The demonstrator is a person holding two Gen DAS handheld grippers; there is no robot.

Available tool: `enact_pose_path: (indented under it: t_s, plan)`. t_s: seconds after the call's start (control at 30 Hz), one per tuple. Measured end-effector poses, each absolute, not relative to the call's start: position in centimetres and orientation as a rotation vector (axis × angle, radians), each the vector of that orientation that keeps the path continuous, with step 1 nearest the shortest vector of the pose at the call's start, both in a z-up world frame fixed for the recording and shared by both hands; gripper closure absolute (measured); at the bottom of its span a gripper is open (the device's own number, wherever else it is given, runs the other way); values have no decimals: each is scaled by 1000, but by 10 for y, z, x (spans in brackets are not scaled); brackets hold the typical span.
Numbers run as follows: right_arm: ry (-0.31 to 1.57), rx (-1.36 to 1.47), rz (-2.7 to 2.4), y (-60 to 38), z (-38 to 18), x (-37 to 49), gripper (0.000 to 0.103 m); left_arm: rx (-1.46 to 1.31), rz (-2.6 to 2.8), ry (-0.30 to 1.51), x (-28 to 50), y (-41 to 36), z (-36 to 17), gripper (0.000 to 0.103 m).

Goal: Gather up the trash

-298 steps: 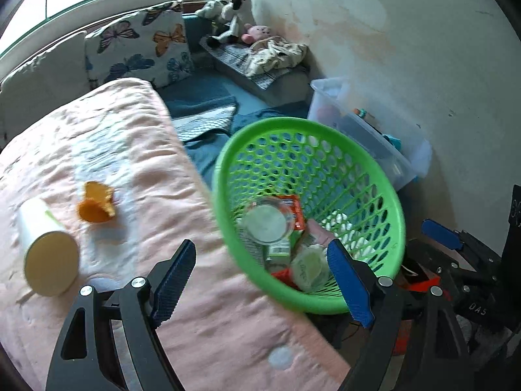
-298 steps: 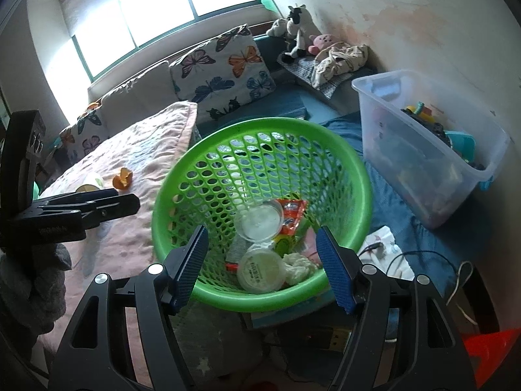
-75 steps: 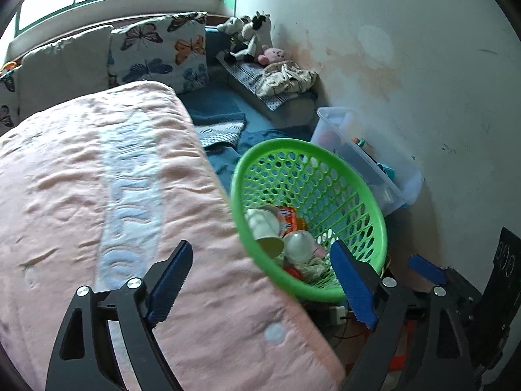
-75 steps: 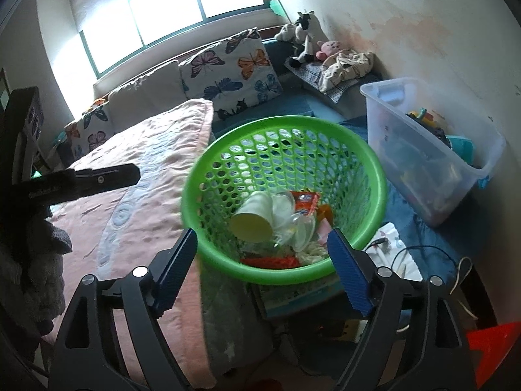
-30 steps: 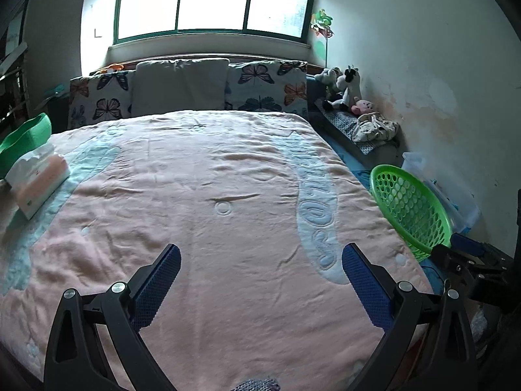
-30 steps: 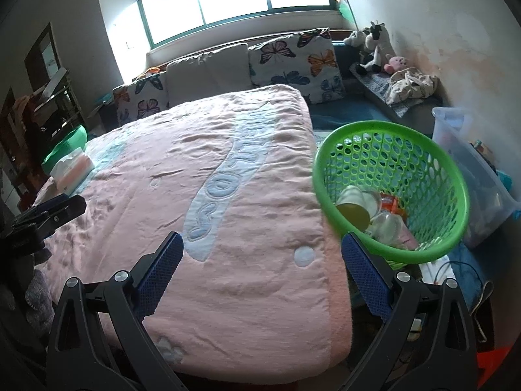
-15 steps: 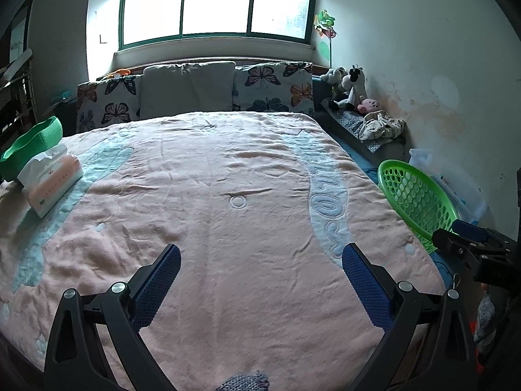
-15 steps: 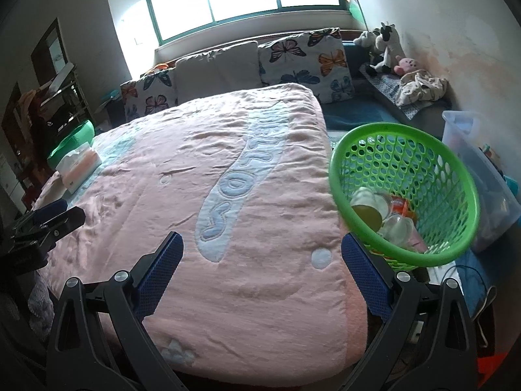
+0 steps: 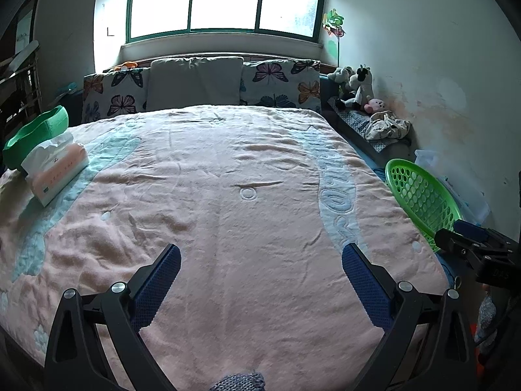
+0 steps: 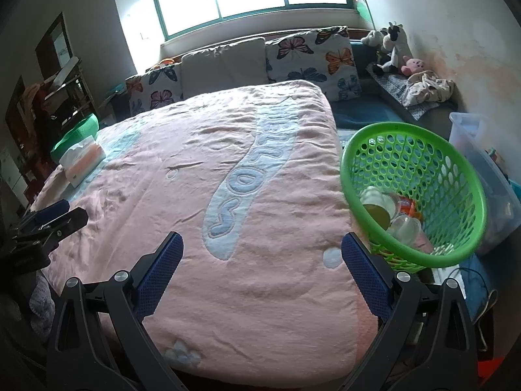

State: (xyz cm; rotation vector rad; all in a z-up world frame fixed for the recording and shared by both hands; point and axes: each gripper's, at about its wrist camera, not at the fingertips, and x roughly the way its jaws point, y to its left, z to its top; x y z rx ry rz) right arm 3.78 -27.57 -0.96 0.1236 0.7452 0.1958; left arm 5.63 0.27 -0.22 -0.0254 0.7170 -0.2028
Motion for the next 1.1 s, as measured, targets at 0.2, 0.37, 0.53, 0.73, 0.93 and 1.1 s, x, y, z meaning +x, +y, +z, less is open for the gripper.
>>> enact_pose_path:
  t_s: [0.2, 0.37, 0.53, 0.73, 0.93, 1.1]
  plan:
    - [747, 120, 200, -274, -10, 38, 6, -28, -199, 718, 56, 4, -3, 7]
    - [749, 118, 202, -273, -10, 39, 6, -30, -199, 720, 55, 5, -4, 7]
    - [752, 117, 206, -272, -11, 39, 6, -33, -194, 724, 54, 6, -6, 7]
    - [753, 115, 209, -270, -12, 39, 6, -36, -195, 723, 54, 7, -6, 7]
    - [752, 114, 207, -271, -12, 39, 6, -34, -187, 720, 54, 9, -4, 7]
    - [750, 112, 204, -271, -12, 38, 6, -23, -176, 717, 53, 7, -3, 7]
